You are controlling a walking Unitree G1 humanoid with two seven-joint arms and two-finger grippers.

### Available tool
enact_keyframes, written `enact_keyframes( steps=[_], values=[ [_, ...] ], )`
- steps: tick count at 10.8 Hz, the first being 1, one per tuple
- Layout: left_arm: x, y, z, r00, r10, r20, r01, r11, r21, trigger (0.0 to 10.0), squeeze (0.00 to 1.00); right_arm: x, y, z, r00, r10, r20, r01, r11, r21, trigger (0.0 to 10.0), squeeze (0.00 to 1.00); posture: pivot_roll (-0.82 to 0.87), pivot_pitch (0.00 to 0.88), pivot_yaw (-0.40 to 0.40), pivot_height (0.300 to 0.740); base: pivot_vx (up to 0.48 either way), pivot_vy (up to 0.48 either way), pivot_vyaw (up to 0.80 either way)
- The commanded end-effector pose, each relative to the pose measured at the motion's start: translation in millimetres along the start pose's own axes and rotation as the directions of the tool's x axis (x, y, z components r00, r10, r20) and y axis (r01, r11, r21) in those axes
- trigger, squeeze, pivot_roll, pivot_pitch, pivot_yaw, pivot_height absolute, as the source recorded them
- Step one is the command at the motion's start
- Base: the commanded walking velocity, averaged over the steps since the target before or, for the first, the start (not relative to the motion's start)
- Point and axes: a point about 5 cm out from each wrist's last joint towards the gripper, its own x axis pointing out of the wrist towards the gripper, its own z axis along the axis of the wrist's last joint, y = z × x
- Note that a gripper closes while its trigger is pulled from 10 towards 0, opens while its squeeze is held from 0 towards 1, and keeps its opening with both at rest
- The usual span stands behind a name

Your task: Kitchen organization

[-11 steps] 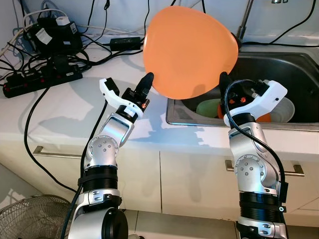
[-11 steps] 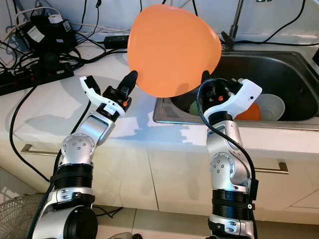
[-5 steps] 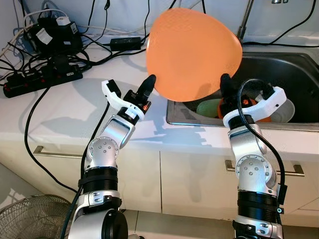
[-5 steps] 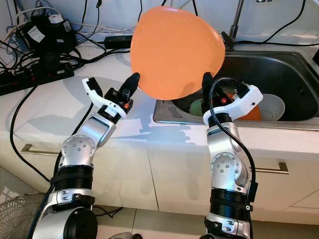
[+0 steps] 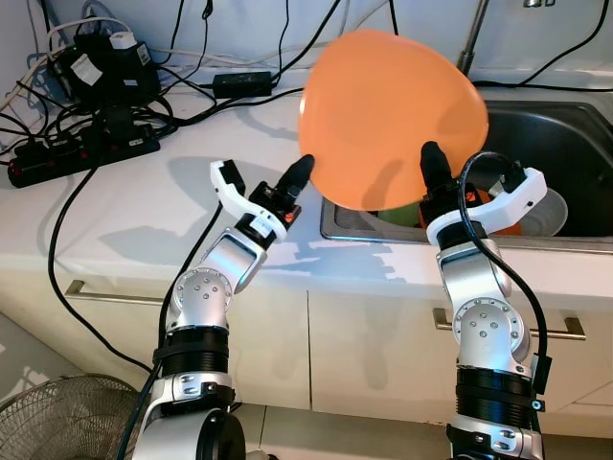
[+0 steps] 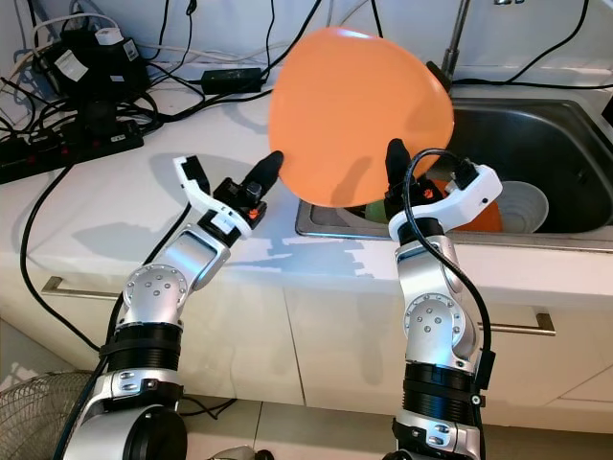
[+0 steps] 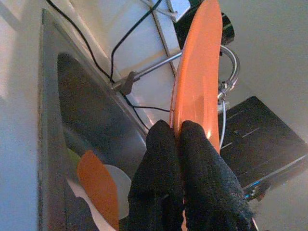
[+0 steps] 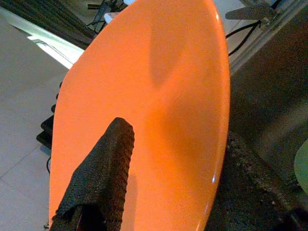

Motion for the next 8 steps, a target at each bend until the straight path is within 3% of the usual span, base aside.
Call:
enact_keyframes(
  steps=[1, 2, 8],
  values=[
    [3.5, -12.5, -6.4, 0.996, -0.085, 0.01, 0.085, 0.996, -0.03, 10.0, 0.0, 3.1, 3.7, 0.5, 1.0, 0.02, -0.002, -0.02, 1.0, 0.024, 10.0, 0.0, 0.0, 0.0, 0.074, 0.74, 0.0, 0.0, 0.0],
    [3.6, -12.3, -6.1, 0.997, -0.082, 0.014, 0.082, 0.996, -0.03, 10.0, 0.0, 3.0, 3.6, 1.3, 1.0, 0.02, 0.003, -0.02, 0.999, 0.027, 0.0, 0.0, 0.0, 0.0, 0.074, 0.74, 0.0, 0.0, 0.0],
    [3.3, -6.0, -2.5, 0.999, -0.038, 0.038, 0.039, 0.999, -0.007, 10.0, 0.0, 1.8, 6.8, 1.3, 0.999, 0.051, 0.0, -0.051, 0.998, 0.039, 0.0, 0.0, -0.01, 0.0, 0.076, 0.74, 0.0, 0.0, 0.0]
  ],
)
